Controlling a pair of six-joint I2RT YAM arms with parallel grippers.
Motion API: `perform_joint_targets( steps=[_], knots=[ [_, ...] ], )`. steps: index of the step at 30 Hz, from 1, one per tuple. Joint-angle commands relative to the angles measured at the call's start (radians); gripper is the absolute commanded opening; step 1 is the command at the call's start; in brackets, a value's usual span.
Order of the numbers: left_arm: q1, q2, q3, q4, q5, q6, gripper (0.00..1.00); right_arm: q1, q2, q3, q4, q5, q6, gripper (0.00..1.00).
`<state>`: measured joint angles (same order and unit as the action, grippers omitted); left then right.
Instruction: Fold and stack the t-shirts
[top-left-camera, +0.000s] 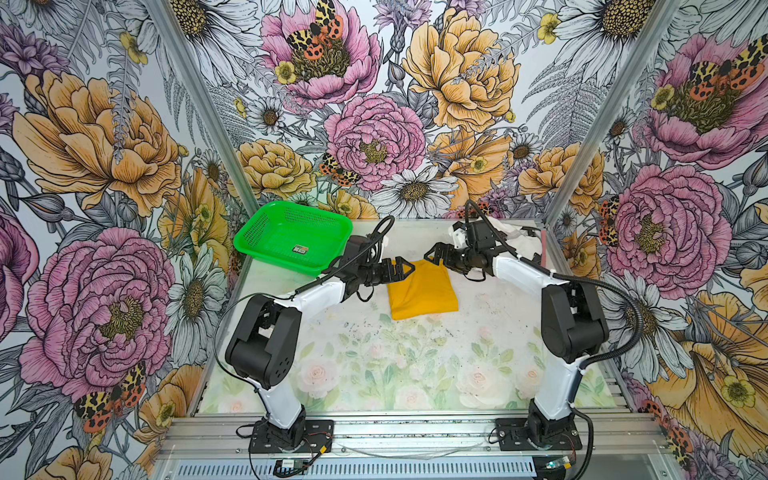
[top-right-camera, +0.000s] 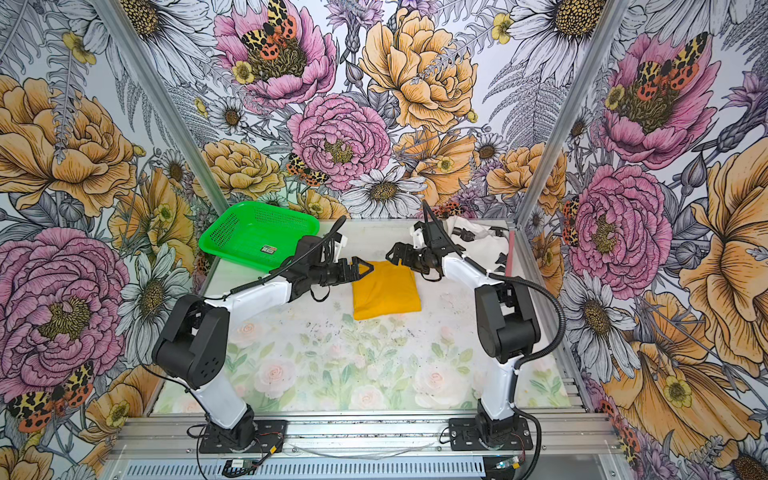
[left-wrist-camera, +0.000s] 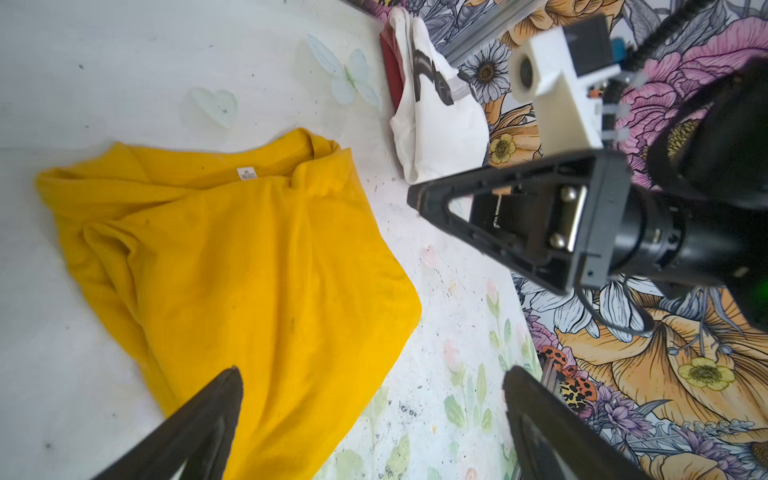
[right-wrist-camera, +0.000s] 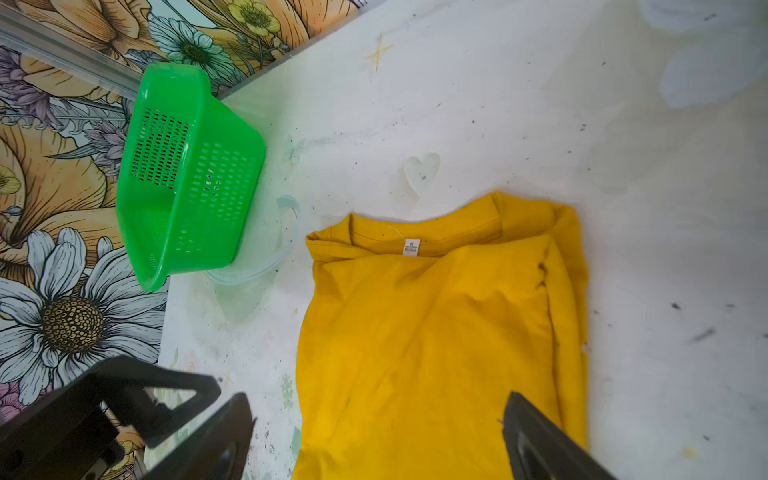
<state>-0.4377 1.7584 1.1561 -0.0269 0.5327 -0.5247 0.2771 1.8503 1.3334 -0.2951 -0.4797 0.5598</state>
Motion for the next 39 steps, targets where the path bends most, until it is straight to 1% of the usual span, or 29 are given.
perform_joint_targets(
  steps=[1, 3, 5, 9, 11, 13, 15, 17, 22, 25, 28, 30, 33, 37, 39],
  knots=[
    [-0.005, 0.099, 0.048, 0.025, 0.067, -0.01, 0.99, 0.005, -0.066, -0.125, 0.058, -0.021, -0.004, 0.95],
    [-0.011, 0.144, 0.08, 0.048, 0.091, -0.034, 0.99, 0.008, -0.097, -0.195, 0.118, -0.062, 0.018, 0.95],
    [-0.022, 0.179, 0.106, 0.056, 0.09, -0.045, 0.99, 0.013, -0.113, -0.253, 0.179, -0.091, 0.045, 0.96],
    [-0.031, 0.219, 0.094, 0.118, 0.095, -0.088, 0.99, 0.02, -0.106, -0.351, 0.321, -0.139, 0.112, 0.95],
    [-0.028, 0.245, 0.087, 0.142, 0.093, -0.101, 0.99, 0.024, -0.091, -0.385, 0.367, -0.132, 0.136, 0.95],
    [-0.022, 0.277, 0.084, 0.148, 0.075, -0.094, 0.99, 0.028, -0.077, -0.396, 0.339, -0.089, 0.125, 0.95],
    [-0.003, 0.317, 0.088, 0.147, 0.054, -0.095, 0.99, 0.037, -0.068, -0.39, 0.269, -0.027, 0.095, 0.95],
    [0.026, 0.35, 0.091, 0.138, 0.01, -0.094, 0.99, 0.044, -0.065, -0.392, 0.205, 0.034, 0.071, 0.95],
    [0.085, 0.364, 0.105, 0.115, -0.068, -0.073, 0.99, 0.05, -0.067, -0.432, 0.136, 0.134, 0.064, 0.95],
    [0.105, 0.366, 0.139, 0.084, -0.066, -0.054, 0.99, 0.054, -0.062, -0.451, 0.136, 0.139, 0.06, 0.95],
    [0.111, 0.344, 0.159, 0.079, -0.027, -0.048, 0.99, 0.058, -0.068, -0.449, 0.137, 0.122, 0.046, 0.95],
    [0.108, 0.311, 0.163, 0.081, 0.007, -0.035, 0.99, 0.057, -0.098, -0.446, 0.137, 0.114, 0.031, 0.95],
    [0.098, 0.258, 0.167, 0.057, 0.051, -0.001, 0.99, 0.051, -0.188, -0.446, 0.136, 0.105, 0.021, 0.95],
    [0.065, 0.21, 0.186, -0.038, 0.048, 0.071, 0.99, 0.021, -0.321, -0.457, 0.108, 0.113, 0.028, 0.95],
    [0.042, 0.2, 0.193, -0.059, 0.041, 0.095, 0.99, -0.003, -0.382, -0.467, 0.079, 0.123, 0.026, 0.95]
  ],
)
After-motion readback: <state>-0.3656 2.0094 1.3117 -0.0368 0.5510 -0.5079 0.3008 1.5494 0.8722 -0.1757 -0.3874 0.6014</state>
